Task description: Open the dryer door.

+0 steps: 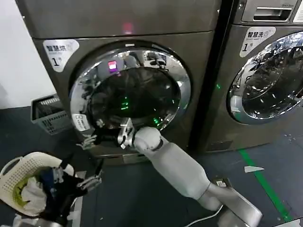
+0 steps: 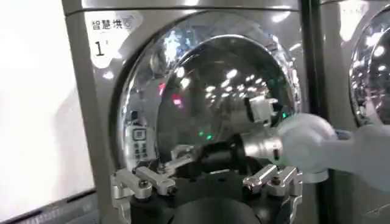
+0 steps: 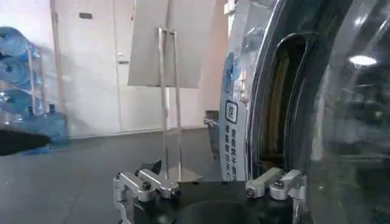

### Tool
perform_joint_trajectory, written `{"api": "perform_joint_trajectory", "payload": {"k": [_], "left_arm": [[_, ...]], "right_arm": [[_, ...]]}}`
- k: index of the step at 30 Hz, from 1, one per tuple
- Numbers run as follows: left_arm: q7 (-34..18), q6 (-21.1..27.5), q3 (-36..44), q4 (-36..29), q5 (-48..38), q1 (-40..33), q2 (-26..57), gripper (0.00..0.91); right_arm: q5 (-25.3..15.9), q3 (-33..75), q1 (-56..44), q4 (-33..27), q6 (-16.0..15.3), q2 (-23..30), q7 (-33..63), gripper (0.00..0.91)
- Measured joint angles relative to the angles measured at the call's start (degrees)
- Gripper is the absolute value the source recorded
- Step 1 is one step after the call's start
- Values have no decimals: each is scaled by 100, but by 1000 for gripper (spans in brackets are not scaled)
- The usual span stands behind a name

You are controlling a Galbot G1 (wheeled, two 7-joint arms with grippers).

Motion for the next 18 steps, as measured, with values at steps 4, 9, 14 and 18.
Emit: {"api": "perform_joint_trajectory", "payload": {"k": [4,9,14,18], "left_arm": [[2,151,-266,0,52,-29,14,907],[48,329,-524,2,343,41,19,907],[110,546,-700,27,780,81,-4,907],[59,613,-907,125,772,-19,10,907]], "right_arm": [[22,-34,-23,19,100,-43,-109,907],[22,-4,-52,80,131,-61,-152,907],[33,-16,-65,92,240,-86,-252,907],[170,-13,-52,131,167,-136,-538,907]]}}
